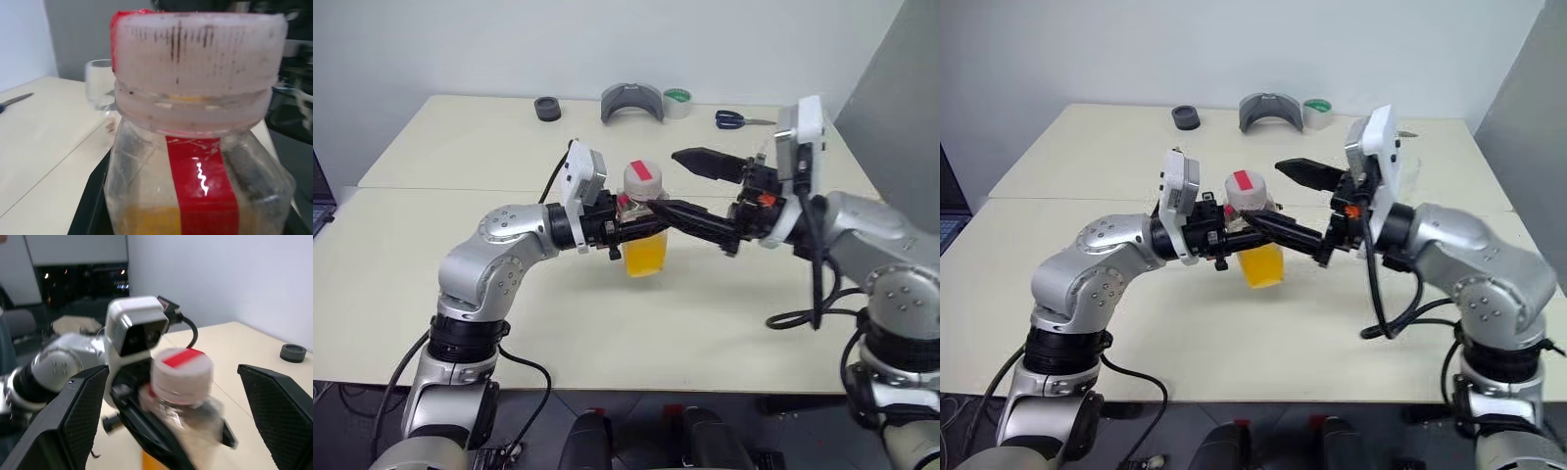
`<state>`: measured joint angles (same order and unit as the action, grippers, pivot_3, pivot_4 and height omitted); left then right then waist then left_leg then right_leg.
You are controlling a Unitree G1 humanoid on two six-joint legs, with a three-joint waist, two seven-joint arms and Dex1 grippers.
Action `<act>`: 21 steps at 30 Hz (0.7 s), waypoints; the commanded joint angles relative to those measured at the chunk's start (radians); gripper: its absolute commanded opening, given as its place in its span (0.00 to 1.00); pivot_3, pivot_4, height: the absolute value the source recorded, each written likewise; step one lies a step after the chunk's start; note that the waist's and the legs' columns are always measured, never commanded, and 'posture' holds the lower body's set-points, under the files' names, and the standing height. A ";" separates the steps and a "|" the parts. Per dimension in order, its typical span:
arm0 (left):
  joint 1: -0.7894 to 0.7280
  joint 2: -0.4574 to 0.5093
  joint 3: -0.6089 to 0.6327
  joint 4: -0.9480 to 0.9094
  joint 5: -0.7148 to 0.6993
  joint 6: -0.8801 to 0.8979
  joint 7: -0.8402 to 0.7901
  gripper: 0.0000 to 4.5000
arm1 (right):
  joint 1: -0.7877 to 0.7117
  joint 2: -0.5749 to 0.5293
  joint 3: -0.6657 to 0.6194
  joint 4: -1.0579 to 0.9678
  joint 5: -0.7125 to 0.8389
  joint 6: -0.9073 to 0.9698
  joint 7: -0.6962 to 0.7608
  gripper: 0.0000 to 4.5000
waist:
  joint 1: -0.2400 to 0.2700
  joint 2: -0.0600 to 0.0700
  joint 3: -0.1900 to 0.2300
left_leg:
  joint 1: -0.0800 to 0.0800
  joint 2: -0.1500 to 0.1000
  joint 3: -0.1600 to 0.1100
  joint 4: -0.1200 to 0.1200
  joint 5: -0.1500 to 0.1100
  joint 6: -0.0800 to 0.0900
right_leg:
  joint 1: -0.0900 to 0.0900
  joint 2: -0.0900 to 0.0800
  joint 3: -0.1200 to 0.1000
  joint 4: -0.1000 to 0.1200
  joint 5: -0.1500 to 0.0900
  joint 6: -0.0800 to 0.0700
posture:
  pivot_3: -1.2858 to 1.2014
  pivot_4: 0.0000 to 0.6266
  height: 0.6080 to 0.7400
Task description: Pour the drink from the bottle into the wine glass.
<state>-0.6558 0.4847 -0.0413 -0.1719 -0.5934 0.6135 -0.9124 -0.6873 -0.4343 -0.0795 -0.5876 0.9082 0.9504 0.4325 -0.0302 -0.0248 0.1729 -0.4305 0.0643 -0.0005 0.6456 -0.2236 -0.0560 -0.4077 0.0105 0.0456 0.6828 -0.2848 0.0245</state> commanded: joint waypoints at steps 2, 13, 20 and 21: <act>-0.042 -0.016 -0.007 0.024 0.030 -0.071 -0.021 0.40 | -0.020 0.025 0.026 -0.037 -0.072 -0.038 -0.105 1.00 | 0.001 0.000 0.000 | 0.000 0.000 0.000 0.000 0.000 0.000 | 0.000 0.000 0.000 0.000 0.000 0.000 | 0.52 0.24 1.00; -0.064 -0.057 -0.030 0.075 0.067 -0.125 -0.051 0.40 | -0.066 0.038 0.116 0.011 -0.171 -0.073 -0.091 1.00 | 0.001 0.000 0.000 | 0.000 0.000 0.000 0.000 0.000 0.000 | 0.000 0.000 0.000 0.000 0.000 0.000 | 0.52 0.24 1.00; -0.051 -0.058 -0.027 0.073 0.070 -0.133 -0.056 0.40 | -0.074 0.047 0.128 0.025 -0.196 -0.076 -0.073 1.00 | 0.001 0.000 0.000 | 0.000 0.000 0.000 0.000 0.000 0.000 | 0.000 0.000 0.000 0.000 0.000 0.000 | 0.52 0.24 1.00; -0.051 -0.059 -0.024 0.072 0.069 -0.132 -0.054 0.40 | -0.075 0.048 0.129 0.027 -0.198 -0.077 -0.073 1.00 | 0.001 0.000 0.000 | 0.000 0.000 0.000 0.000 0.000 0.000 | 0.000 0.000 0.000 0.000 0.000 0.000 | 0.52 0.24 1.00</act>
<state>-0.6930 0.4299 -0.0827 -0.0688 -0.5212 0.5091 -0.9673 -0.7346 -0.3888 0.0604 -0.5428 0.7201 0.8999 0.3529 -0.0288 -0.0248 0.1729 -0.4307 0.0643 -0.0005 0.6455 -0.2236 -0.0560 -0.4077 0.0105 0.0453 0.6825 -0.2848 0.0243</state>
